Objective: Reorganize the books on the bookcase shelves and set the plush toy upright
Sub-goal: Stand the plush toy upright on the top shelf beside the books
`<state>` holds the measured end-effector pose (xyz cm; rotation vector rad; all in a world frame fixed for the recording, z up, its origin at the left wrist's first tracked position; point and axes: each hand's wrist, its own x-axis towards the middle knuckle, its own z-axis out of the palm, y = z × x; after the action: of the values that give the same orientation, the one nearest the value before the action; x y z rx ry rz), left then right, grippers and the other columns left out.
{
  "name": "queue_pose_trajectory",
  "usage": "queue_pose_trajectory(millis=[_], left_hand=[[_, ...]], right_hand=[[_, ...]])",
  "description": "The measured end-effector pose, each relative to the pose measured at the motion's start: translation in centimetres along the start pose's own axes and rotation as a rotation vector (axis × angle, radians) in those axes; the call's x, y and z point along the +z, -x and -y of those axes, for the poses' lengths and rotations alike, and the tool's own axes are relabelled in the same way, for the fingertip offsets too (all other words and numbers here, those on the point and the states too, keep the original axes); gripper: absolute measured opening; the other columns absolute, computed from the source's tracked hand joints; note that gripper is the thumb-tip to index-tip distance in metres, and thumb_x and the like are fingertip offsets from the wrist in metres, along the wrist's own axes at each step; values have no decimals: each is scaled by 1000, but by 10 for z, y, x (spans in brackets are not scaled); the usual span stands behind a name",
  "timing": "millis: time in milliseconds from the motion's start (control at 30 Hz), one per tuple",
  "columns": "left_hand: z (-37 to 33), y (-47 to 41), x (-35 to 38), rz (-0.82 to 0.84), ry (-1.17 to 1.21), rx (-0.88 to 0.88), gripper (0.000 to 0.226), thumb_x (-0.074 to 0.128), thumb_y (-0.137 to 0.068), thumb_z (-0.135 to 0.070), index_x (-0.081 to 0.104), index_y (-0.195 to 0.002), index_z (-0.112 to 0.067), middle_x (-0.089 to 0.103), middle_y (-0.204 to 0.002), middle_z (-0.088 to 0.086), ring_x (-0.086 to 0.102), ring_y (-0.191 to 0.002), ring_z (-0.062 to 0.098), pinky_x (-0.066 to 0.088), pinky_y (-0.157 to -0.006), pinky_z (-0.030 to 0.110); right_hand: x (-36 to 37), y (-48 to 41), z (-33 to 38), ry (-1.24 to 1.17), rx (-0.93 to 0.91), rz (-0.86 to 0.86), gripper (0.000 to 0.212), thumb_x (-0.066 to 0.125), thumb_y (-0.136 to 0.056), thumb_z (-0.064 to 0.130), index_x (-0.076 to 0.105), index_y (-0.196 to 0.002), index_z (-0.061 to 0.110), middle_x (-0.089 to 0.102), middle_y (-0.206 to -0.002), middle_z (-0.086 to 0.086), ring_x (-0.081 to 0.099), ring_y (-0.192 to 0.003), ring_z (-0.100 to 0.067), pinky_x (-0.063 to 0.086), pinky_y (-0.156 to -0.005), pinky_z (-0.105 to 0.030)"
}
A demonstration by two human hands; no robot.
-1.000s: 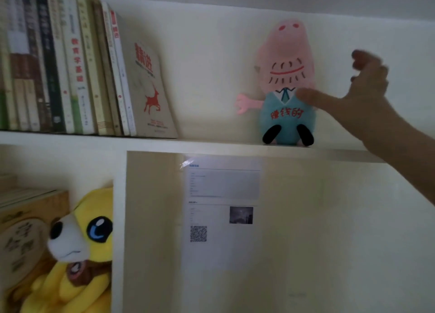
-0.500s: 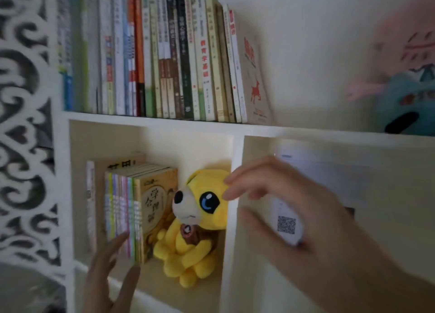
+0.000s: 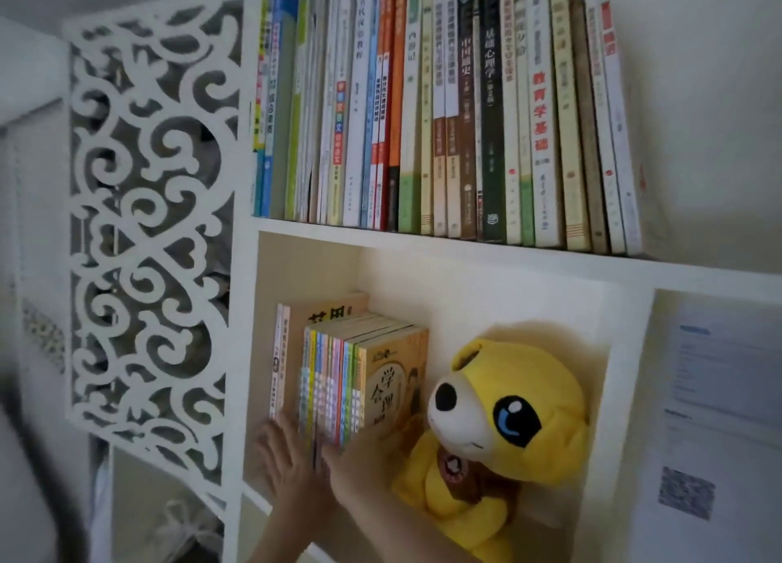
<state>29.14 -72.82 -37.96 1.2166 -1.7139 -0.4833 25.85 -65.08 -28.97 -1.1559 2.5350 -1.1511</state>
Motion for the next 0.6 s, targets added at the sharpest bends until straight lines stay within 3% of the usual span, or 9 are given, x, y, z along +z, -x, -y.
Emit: queue_pose_trajectory(millis=[67,133,200,233,267,333,400,500,600], left_hand=[[12,9,3,37,-29,91,75,14,-98,-56,38,-134,6,33,-137,42,30,-123,61,32,-86,78],[14,8,4,30,24,126,87,14,-94,-64,29,-134,12,31,-135,44,25,-123,56,23,-88,71],[8,1,5,-48,26,166,95,15,-91,-69,21,-136,15,27,-137,45,19,-132,49,26,-91,70],[12,-1,9,-61,46,189,99,15,-91,-70,20,-136,18,23,-138,45,14,-135,46,27,-93,71],[9,-4,7,-23,57,194,104,15,-89,-72,18,-137,20,19,-140,45,11,-136,45,27,-96,69],[6,-2,9,-68,142,184,115,15,-81,-80,10,-141,18,8,-147,38,4,-138,42,18,-106,61],[3,1,6,-37,145,176,110,23,-80,-77,2,-143,11,-4,-151,29,-3,-139,39,10,-111,56],[3,-3,5,35,74,131,105,43,-77,-54,-4,-145,10,-4,-149,34,2,-137,48,13,-107,58],[-1,0,6,-5,51,98,108,44,-73,-58,-3,-144,9,-8,-150,32,-5,-139,42,8,-111,57]], right_hand=[[3,-7,3,114,-32,-218,126,74,-65,63,16,-140,-20,28,-142,-38,36,-133,-45,37,-106,-44],[9,-15,-3,195,-89,-249,132,82,-49,60,22,-137,-17,39,-133,-41,46,-123,-49,49,-96,-48],[15,-24,-12,195,-117,-182,139,85,-19,59,40,-124,-19,57,-110,-41,62,-96,-52,58,-69,-52],[15,-24,-13,179,-112,-188,139,84,-20,61,42,-125,-19,57,-111,-40,62,-98,-51,58,-70,-50],[15,-24,-14,154,-73,-114,138,83,-34,63,33,-135,-17,47,-127,-39,55,-114,-49,55,-86,-47],[15,-24,-12,93,-35,-77,125,68,-70,61,-4,-147,-5,8,-152,-29,18,-143,-39,29,-114,-38],[10,-24,-13,-38,4,16,117,62,-80,55,-18,-146,2,-9,-155,-21,4,-146,-33,19,-116,-32],[1,-17,-5,-110,5,56,114,67,-82,45,-17,-147,4,-9,-155,-21,3,-145,-34,17,-116,-35],[-7,-11,-4,-119,-2,120,116,71,-83,36,-21,-146,5,-13,-154,-21,-2,-145,-34,13,-119,-37]])
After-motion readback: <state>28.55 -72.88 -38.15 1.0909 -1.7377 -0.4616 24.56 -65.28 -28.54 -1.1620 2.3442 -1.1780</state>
